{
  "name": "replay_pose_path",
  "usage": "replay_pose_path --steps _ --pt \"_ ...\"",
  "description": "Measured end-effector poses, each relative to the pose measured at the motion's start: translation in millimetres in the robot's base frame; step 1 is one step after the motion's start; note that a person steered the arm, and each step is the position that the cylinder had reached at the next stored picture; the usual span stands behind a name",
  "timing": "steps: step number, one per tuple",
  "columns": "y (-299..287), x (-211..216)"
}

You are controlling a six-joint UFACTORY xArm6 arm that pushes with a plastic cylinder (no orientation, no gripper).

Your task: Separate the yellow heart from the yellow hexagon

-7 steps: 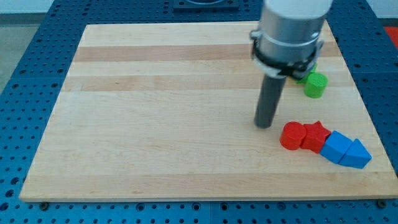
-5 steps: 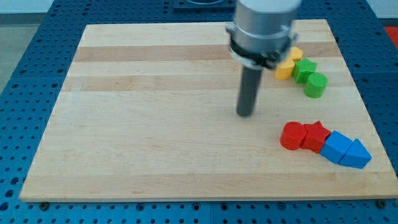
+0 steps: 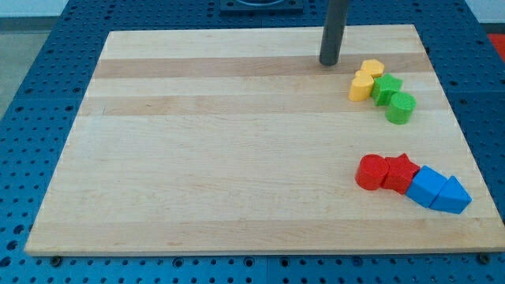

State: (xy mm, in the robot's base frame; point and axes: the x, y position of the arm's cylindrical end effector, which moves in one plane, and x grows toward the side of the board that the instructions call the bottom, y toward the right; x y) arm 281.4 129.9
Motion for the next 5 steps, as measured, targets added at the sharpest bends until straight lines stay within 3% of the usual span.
replay_pose_path --steps 2,3,5 --pt "27 -17" --pt "36 -50" --pt "36 -17"
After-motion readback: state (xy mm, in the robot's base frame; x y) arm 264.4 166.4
